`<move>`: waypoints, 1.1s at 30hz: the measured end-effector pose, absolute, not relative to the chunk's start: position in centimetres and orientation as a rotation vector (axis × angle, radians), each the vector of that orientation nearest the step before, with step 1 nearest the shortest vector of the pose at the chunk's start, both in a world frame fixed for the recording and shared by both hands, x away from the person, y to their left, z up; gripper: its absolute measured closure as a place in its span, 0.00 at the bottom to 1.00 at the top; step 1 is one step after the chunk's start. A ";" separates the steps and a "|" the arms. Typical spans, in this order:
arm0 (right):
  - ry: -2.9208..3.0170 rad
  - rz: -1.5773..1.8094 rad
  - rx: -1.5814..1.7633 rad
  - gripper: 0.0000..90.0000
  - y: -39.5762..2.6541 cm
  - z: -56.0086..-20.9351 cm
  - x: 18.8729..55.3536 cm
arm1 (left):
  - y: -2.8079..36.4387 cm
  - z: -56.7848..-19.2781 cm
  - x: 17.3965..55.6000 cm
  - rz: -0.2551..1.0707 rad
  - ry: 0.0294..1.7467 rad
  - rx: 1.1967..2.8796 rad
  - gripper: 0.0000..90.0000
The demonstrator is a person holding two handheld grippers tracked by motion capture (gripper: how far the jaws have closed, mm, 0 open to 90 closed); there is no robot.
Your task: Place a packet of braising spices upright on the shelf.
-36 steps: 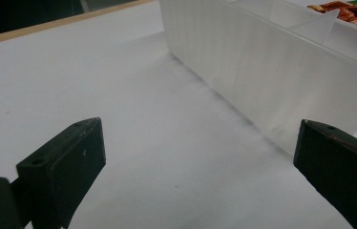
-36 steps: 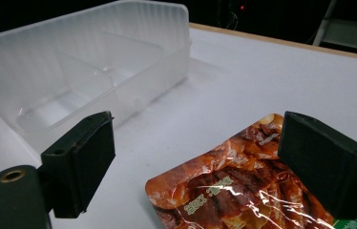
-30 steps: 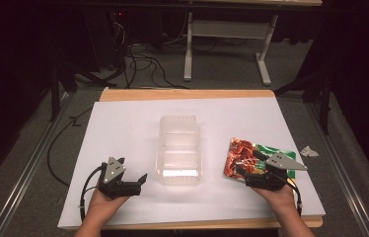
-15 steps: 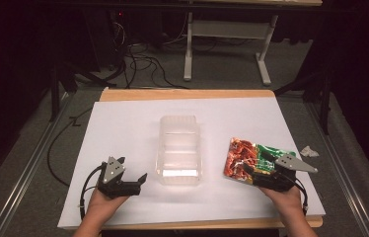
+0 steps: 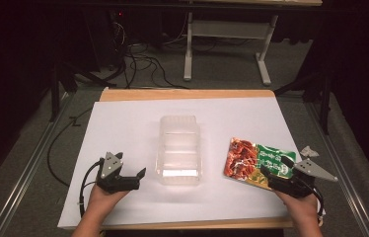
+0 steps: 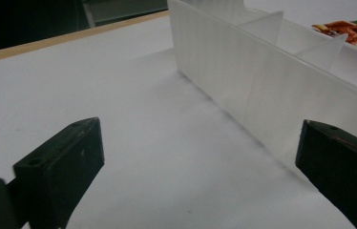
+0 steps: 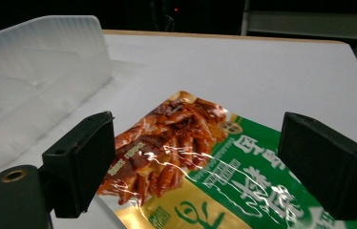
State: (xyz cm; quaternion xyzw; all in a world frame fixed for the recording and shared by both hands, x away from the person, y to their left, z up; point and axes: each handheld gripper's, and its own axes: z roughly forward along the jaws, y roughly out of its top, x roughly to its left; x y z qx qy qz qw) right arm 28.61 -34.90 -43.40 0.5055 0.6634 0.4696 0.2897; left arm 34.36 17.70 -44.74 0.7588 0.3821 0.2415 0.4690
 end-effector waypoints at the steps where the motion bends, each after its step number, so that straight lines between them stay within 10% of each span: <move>1: 1.762 1.250 1.361 0.14 -35.2 -43.4 28.5 | 17.6 -44.7 34.4 0.599 0.939 1.858 0.00; 33: 1.711 1.188 1.737 0.12 -41.3 -46.8 27.4 | 16.2 -44.9 35.4 0.553 0.865 1.917 0.07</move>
